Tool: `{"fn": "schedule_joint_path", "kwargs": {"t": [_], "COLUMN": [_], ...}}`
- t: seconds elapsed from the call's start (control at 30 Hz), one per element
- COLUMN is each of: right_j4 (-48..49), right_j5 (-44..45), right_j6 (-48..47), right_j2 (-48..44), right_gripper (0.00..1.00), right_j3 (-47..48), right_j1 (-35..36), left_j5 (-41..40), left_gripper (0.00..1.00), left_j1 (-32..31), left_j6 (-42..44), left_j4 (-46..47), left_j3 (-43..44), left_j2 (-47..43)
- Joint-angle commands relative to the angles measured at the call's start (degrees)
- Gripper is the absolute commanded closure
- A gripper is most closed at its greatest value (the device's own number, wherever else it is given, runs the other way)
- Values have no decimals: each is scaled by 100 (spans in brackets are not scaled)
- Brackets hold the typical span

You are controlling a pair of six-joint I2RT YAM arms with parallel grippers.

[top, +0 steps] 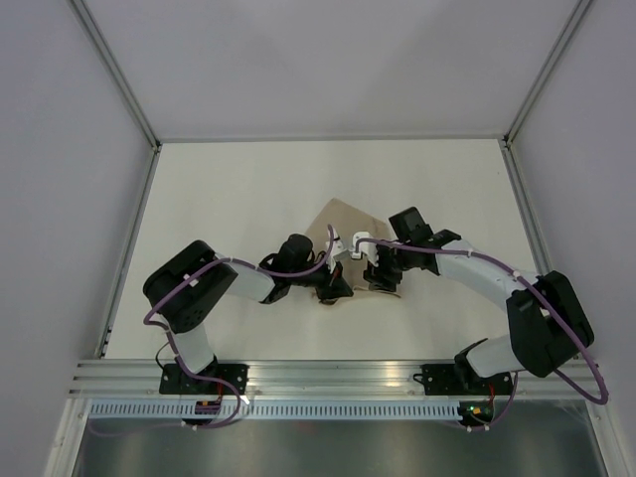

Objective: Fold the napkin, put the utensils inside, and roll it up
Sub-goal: Roll the napkin at the center of the board.

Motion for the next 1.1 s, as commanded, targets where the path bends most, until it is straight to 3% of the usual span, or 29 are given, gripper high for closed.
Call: {"fn": "schedule_joint_path", "kwargs": {"t": [0.0, 0.17, 0.3, 0.4, 0.57, 1.07], "right_j4": [338, 1075, 1805, 1562, 1235, 2437], "right_j5": [-223, -109, -12, -317, -557, 67], "right_j6": [-141, 219, 413, 440, 89, -492], "right_j2": [-15, -303, -989, -1333, -1158, -1430], "right_gripper": [38, 45, 39, 38, 36, 39], "right_j3": [-118, -689, -1225, -1297, -1235, -1956], "right_j1": [150, 247, 168, 168, 168, 616], "left_j5": [212, 203, 204, 212, 256, 133], "left_gripper": [98, 98, 98, 98, 98, 98], "left_j1": [13, 39, 66, 83, 145, 198], "left_j6": [-133, -177, -186, -186, -195, -71], "left_j4": [506, 646, 690, 743, 769, 743], "left_j3": [-69, -122, -148, -192, -219, -421], "left_j2": [35, 62, 79, 70, 70, 97]}}
